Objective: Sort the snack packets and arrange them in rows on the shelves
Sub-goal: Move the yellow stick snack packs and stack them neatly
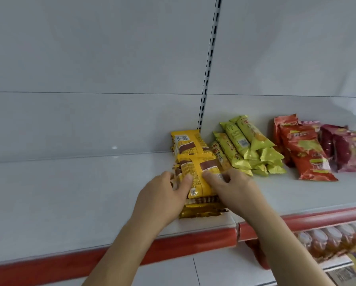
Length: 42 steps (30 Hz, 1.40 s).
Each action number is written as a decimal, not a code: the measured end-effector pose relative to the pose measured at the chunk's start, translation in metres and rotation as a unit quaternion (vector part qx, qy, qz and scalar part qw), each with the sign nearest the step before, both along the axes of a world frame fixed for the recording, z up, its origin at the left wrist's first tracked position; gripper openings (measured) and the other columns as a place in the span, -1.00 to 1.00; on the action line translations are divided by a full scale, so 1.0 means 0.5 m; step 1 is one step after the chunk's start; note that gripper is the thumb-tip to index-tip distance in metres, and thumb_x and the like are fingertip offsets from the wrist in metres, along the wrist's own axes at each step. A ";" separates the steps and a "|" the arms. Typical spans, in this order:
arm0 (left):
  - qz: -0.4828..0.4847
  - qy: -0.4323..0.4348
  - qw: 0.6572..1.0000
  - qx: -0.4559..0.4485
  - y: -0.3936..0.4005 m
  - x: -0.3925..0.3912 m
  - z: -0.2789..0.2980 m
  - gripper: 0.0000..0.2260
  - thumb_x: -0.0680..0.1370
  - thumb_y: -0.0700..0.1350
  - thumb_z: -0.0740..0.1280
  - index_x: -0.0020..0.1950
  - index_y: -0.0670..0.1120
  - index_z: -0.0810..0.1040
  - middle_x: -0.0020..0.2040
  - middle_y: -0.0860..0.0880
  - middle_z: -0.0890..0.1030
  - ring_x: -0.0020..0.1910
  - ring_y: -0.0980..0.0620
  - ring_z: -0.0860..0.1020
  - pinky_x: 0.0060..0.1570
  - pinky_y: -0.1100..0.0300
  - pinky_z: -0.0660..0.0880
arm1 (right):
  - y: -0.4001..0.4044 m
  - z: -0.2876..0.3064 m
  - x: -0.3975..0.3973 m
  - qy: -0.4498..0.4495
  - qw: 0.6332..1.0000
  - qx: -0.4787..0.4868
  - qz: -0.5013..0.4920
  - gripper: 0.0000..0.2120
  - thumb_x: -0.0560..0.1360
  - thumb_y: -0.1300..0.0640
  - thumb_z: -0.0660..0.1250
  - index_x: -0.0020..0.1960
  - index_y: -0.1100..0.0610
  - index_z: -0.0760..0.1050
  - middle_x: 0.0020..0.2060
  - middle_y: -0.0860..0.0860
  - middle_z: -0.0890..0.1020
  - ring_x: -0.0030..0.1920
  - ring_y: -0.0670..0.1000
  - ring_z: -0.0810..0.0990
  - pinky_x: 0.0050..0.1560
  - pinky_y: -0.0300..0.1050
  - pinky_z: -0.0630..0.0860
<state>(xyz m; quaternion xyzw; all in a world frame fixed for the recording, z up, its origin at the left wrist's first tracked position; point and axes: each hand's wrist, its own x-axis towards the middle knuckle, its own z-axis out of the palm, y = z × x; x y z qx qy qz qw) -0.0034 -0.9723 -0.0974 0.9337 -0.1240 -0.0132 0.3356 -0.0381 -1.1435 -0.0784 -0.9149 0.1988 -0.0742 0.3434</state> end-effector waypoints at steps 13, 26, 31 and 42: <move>-0.021 0.074 0.966 -0.246 -0.012 -0.055 0.009 -0.87 0.66 0.15 0.28 0.19 0.28 0.51 0.11 0.23 0.65 0.09 0.17 0.62 0.19 0.10 0.56 | 0.031 -0.015 -0.032 -0.076 0.984 0.160 0.002 -0.71 0.55 -0.20 0.29 0.04 0.02 0.53 -0.11 0.01 0.64 -0.04 0.08 0.62 0.03 0.09 0.57; 0.021 0.120 0.891 -0.437 0.182 -0.061 0.006 -0.45 0.39 0.34 0.50 0.30 0.14 0.55 0.10 0.10 0.74 0.05 0.04 0.73 0.18 -0.09 0.63 | 0.221 -0.042 -0.042 -0.195 0.928 0.313 0.047 -0.79 0.54 -0.12 0.39 0.04 -0.01 0.61 -0.24 -0.06 0.72 -0.19 -0.03 0.71 -0.14 0.10 0.66; 0.102 0.106 0.874 -0.463 0.276 -0.073 0.005 -0.36 0.26 0.34 0.48 0.24 0.12 0.46 0.01 0.11 0.75 -0.01 0.09 0.74 0.09 -0.02 0.67 | 0.310 -0.048 -0.022 -0.169 0.924 0.331 0.083 -0.74 0.53 -0.17 0.38 0.05 0.00 0.60 -0.20 0.00 0.73 -0.14 0.03 0.72 -0.05 0.24 0.65; 0.274 0.021 0.813 -0.513 0.469 -0.075 0.006 -0.57 0.43 0.09 0.58 0.20 0.09 0.48 -0.01 -0.01 0.74 -0.07 -0.02 0.75 0.05 -0.17 0.67 | 0.533 -0.016 0.008 -0.300 0.920 0.143 0.207 -0.82 0.53 0.06 0.40 0.07 -0.04 0.44 0.05 -0.19 0.63 -0.03 -0.19 0.60 -0.16 -0.38 0.45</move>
